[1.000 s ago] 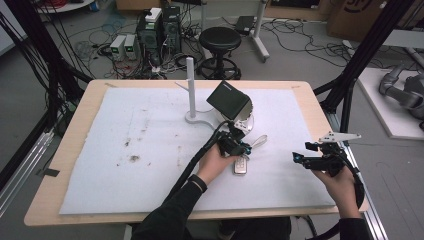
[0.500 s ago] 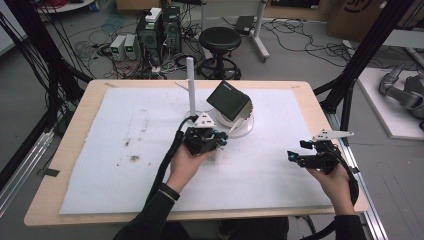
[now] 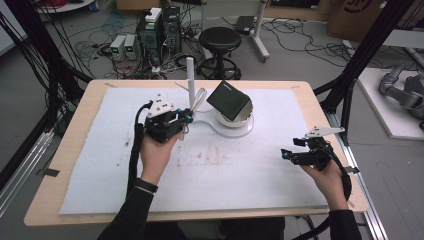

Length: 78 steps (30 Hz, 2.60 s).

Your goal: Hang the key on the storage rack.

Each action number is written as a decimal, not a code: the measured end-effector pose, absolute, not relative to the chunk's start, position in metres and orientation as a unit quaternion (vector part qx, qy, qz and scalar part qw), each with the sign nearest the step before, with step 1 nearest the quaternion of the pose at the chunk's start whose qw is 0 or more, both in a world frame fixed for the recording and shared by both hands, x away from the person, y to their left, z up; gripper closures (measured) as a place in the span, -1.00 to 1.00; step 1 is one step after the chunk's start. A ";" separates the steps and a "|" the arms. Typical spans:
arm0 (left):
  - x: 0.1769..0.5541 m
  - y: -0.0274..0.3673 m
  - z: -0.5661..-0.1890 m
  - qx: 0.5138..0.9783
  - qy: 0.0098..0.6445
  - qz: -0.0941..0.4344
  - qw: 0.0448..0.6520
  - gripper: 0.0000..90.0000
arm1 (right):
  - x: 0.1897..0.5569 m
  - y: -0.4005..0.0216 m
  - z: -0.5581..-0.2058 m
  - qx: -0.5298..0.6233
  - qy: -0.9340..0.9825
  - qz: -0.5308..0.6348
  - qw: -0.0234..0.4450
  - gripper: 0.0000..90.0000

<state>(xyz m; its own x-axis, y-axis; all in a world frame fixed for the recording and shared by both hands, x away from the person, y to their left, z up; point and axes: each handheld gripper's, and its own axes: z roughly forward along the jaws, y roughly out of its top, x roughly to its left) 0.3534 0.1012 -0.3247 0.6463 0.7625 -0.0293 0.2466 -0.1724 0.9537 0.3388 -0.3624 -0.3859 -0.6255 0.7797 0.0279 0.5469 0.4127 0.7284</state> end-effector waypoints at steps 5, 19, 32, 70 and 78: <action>0.359 0.114 -0.322 0.706 0.367 0.255 0.549 0.81 | 0.339 -0.362 -0.387 0.402 0.826 0.362 0.159 -0.35; 0.375 0.118 -0.325 0.688 0.392 0.286 0.540 0.81 | 0.339 -0.363 -0.387 0.400 0.827 0.362 0.159 -0.35; 0.390 0.110 -0.339 0.691 0.411 0.279 0.525 0.65 | 0.339 -0.363 -0.388 0.399 0.828 0.362 0.157 -0.35; 0.332 0.140 -0.362 0.745 0.390 0.200 0.503 -0.19 | 0.337 -0.354 -0.386 0.393 0.833 0.356 0.157 -0.35; 0.334 0.142 -0.365 0.744 0.396 0.196 0.501 -0.20 | 0.339 -0.355 -0.389 0.395 0.834 0.354 0.153 -0.35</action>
<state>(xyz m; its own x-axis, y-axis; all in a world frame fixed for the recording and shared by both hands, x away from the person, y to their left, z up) 0.3337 0.1421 -0.3648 0.6093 0.7860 -0.1045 0.3925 -0.1845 0.9010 0.3390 -0.3552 -0.3893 -0.6407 0.7674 0.0244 0.5508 0.4373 0.7109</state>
